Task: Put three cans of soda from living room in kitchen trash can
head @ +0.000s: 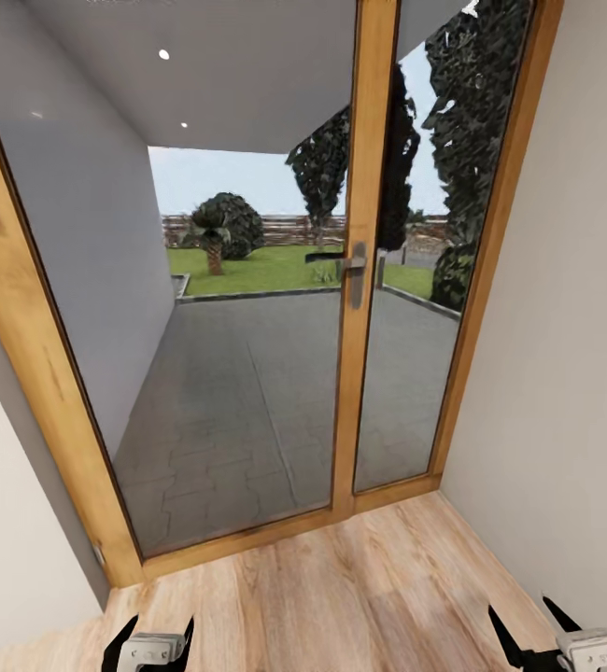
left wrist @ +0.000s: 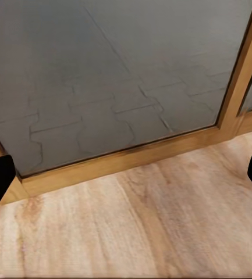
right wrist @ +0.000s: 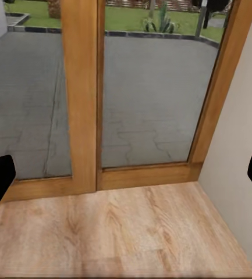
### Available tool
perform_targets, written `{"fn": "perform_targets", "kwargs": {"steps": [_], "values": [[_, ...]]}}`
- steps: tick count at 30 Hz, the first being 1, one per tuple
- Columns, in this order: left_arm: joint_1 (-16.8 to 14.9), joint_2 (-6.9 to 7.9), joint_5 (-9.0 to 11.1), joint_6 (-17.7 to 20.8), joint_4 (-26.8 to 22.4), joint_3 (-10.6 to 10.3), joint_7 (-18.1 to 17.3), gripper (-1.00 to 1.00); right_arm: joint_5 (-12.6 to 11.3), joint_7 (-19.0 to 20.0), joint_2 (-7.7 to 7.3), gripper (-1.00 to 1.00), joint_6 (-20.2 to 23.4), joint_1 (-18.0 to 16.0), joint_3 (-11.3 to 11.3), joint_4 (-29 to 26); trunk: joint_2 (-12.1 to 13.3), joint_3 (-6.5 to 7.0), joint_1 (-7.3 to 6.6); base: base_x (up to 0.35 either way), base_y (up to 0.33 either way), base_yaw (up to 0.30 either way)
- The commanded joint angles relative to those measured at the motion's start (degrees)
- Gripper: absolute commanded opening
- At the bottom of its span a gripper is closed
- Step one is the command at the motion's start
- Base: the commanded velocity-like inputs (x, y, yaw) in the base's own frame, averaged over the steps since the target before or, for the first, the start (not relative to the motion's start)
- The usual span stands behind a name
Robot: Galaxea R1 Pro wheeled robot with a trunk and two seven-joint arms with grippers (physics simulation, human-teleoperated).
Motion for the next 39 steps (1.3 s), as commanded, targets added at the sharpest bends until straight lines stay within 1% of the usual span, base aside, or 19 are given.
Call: {"fn": "perform_targets", "kwargs": {"steps": [1,13,17,24,39], "values": [[0.0,0.0,0.02,-0.01,0.0,-0.01,0.0,1.0,0.0,0.0,0.0,1.0,0.01,0.0,0.01,0.0,0.0,0.0,0.0,-0.081,0.0,0.0],[0.0,0.0,-0.17,-0.04,0.11,-0.04,0.0,1.0,0.0,-0.09,0.09,1.0,0.07,0.0,0.03,0.01,0.0,0.0,0.0,-0.02,0.0,0.0],[0.0,0.0,-0.19,-0.04,0.32,-0.04,0.0,1.0,0.0,-0.09,0.09,1.0,0.07,0.0,0.03,0.01,0.0,0.0,0.0,-0.122,0.0,0.0],[-0.07,0.0,-0.2,-0.03,0.89,-0.06,0.0,1.0,0.0,-0.09,0.09,1.0,0.06,0.0,0.03,0.01,0.0,0.0,0.0,-0.26,0.0,0.0],[-0.09,0.0,-0.21,-0.04,1.28,-0.13,0.0,1.0,-0.12,-0.24,0.15,1.0,0.07,0.0,0.03,0.01,0.0,0.0,0.0,-0.316,0.0,0.0]]}}
